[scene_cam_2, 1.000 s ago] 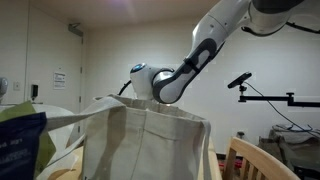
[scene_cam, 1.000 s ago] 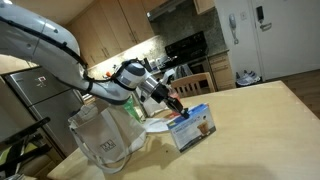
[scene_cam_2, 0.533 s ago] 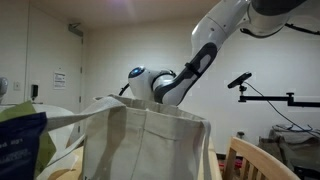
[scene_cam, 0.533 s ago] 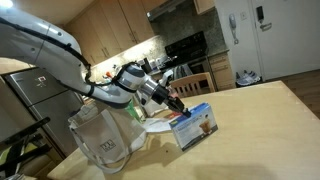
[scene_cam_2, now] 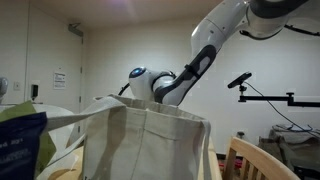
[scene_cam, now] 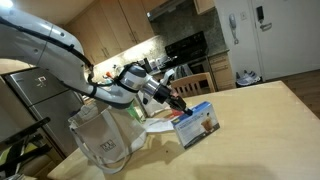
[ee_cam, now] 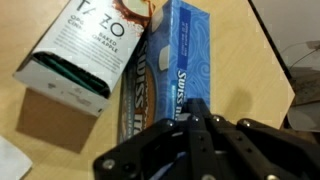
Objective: Pick up the three objects from the table, put them in the carrier bag and move the bag to the center of the table
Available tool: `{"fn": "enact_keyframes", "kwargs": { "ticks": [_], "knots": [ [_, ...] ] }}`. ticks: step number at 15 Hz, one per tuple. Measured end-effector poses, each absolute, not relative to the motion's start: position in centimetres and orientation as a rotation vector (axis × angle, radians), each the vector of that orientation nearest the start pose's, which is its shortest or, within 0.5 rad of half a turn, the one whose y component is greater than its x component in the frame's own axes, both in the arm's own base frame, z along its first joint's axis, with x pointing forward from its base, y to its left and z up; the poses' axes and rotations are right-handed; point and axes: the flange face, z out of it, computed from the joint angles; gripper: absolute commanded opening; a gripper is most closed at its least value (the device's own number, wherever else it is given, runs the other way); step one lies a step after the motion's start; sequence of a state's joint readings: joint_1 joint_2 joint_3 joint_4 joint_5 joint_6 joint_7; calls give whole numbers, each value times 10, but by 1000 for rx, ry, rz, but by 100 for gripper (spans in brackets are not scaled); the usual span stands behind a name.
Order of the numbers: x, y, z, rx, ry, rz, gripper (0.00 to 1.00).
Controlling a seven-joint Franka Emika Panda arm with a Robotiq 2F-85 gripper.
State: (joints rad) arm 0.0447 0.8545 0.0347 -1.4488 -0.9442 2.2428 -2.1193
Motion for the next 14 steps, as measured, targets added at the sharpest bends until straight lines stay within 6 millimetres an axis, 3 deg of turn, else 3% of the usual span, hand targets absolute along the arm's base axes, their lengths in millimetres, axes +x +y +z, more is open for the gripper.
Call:
{"fn": "enact_keyframes", "kwargs": {
  "ticks": [6,14],
  "knots": [
    [734,-10,198,656,2656,-487,0],
    [732,-53,206,915,2615,35,0]
  ]
}}
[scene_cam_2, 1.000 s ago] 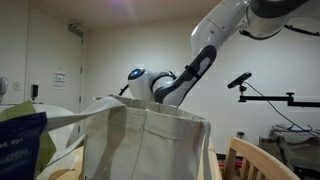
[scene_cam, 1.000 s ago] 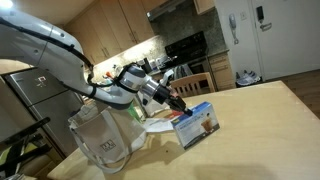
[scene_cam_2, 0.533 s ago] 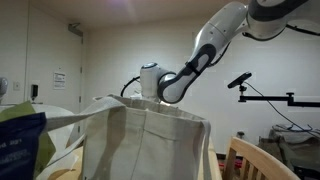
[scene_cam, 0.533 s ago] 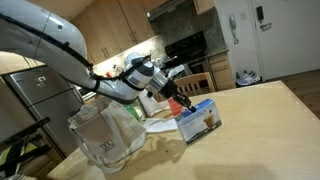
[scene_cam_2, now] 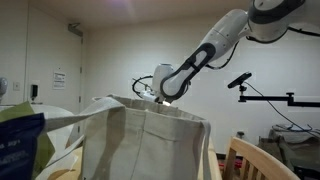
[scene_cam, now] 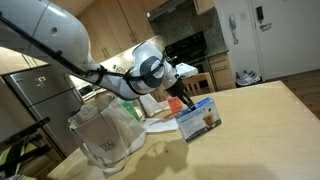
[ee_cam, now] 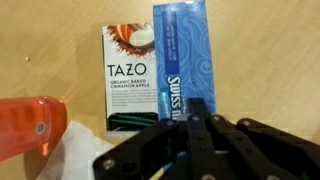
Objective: Pick up the three objects from the table, put them in the carrier bag and move the bag to the center of the table
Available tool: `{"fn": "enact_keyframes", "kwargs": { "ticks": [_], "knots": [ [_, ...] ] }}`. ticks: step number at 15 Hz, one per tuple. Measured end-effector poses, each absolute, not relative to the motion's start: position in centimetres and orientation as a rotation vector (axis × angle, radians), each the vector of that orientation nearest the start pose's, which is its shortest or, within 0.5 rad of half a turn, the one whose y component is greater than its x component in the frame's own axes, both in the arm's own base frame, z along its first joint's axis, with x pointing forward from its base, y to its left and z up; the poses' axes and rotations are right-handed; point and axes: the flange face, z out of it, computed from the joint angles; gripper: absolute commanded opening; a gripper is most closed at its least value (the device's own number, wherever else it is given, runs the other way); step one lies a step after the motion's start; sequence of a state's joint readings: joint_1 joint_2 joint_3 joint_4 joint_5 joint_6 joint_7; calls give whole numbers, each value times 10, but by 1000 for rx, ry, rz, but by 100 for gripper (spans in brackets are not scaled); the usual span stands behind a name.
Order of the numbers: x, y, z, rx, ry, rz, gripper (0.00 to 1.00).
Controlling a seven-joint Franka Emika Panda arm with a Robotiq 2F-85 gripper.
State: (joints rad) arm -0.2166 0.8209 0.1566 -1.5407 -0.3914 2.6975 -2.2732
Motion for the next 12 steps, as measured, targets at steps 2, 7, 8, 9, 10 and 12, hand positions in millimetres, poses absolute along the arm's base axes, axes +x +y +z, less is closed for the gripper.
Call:
{"fn": "enact_keyframes", "kwargs": {
  "ticks": [2,7,8,9,10,12],
  "knots": [
    [731,-57,204,946,2631,151,0],
    [729,-63,202,982,2650,309,0],
    [729,-63,202,983,2650,312,0],
    [729,-62,202,980,2652,307,0],
    [729,-62,203,971,2656,289,0],
    [729,-58,207,924,2667,199,0]
  ]
}}
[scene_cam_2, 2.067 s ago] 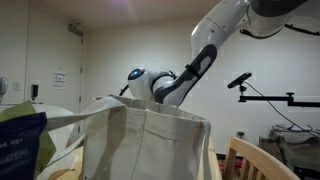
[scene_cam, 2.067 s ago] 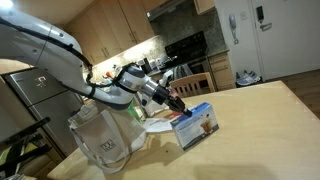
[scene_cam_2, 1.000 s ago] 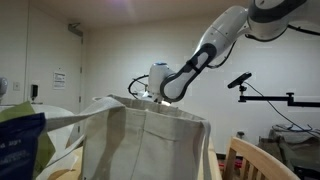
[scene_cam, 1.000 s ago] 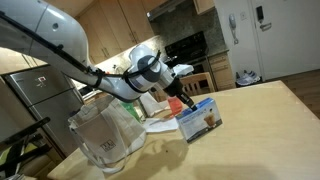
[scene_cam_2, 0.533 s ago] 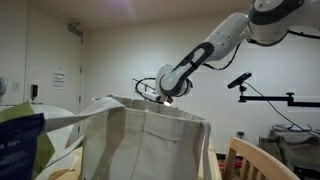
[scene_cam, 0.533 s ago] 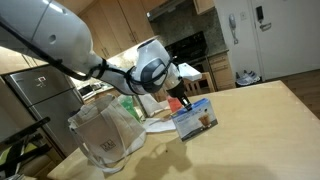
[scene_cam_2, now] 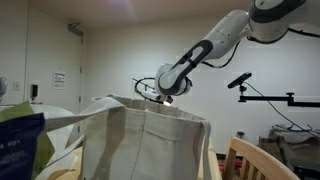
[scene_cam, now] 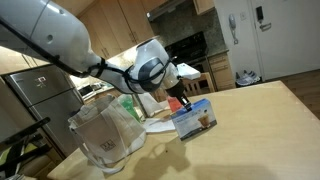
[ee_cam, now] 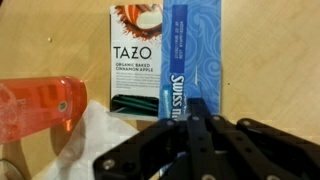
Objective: Pick up the three objects from the table, put them in the carrier bag and move the bag to the center of the table
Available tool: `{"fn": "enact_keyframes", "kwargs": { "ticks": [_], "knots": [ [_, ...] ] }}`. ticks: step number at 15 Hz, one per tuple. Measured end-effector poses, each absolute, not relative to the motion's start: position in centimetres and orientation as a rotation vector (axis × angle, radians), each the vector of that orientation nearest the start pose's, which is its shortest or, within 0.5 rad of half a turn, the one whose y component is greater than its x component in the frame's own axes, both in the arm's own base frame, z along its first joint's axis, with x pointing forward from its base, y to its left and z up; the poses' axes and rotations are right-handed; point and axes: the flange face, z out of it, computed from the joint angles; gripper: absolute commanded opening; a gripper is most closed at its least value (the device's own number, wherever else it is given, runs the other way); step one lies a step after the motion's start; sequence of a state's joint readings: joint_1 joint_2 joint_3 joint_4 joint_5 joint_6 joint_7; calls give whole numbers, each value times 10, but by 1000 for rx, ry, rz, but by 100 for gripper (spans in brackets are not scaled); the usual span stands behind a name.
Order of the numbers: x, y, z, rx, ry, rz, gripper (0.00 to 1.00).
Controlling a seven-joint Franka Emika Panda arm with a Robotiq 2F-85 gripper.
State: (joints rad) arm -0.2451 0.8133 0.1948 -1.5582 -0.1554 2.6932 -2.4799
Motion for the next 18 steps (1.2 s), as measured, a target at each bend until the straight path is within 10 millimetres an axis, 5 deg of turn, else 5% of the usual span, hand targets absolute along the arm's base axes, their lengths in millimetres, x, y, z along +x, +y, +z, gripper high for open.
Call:
{"fn": "enact_keyframes", "kwargs": {
  "ticks": [7,8,9,12,18],
  "knots": [
    [729,-25,276,732,2585,-341,0],
    [727,-19,286,701,2572,-418,6],
    [726,-13,294,669,2560,-491,27],
    [720,3,309,585,2533,-665,38],
    [712,28,312,492,2547,-760,84]
  ]
}}
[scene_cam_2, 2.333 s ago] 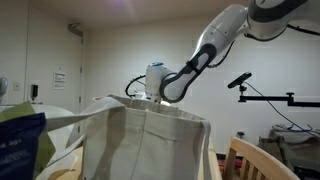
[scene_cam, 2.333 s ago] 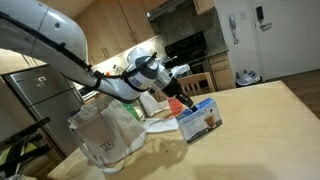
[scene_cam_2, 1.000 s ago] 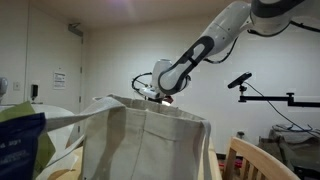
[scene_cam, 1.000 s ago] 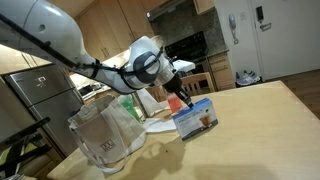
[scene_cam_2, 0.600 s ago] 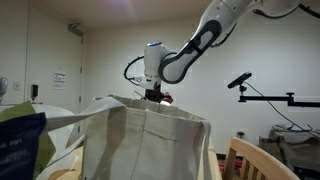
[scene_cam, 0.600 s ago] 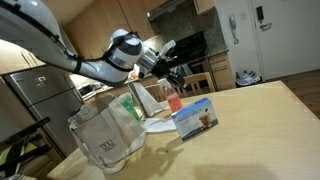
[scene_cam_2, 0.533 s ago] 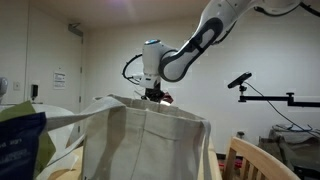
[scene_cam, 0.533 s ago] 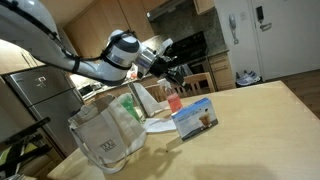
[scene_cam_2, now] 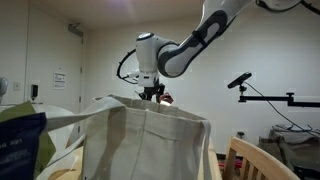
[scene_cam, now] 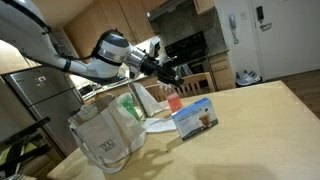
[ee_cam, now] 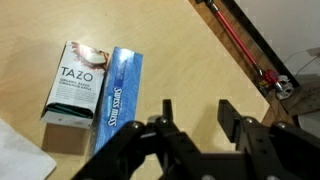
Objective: Pick up the three objects from the table, put them in the carrier bag and move the bag to the center of the table
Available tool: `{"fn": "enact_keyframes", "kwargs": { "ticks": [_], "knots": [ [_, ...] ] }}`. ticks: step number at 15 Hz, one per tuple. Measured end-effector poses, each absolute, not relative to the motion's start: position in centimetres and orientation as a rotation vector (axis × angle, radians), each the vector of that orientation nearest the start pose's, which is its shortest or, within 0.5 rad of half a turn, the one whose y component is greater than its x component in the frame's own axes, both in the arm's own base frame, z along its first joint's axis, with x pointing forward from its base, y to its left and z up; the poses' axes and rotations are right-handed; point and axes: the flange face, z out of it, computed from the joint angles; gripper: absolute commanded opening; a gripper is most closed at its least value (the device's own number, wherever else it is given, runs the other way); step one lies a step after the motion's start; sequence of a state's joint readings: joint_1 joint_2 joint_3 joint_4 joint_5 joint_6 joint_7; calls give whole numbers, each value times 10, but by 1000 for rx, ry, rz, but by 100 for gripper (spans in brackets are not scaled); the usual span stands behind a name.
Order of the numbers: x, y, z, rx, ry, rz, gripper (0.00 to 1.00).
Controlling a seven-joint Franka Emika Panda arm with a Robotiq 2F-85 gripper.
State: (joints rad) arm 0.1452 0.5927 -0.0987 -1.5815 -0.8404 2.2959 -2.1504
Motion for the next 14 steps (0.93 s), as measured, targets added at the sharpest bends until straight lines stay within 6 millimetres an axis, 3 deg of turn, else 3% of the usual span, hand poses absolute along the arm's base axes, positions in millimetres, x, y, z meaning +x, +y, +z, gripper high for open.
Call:
{"fn": "enact_keyframes", "kwargs": {
  "ticks": [2,3,9,14],
  "knots": [
    [706,33,306,485,2569,-751,98],
    [703,33,301,488,2582,-746,100],
    [681,26,256,589,2681,-700,100],
    [676,24,239,713,2657,-658,100]
  ]
}}
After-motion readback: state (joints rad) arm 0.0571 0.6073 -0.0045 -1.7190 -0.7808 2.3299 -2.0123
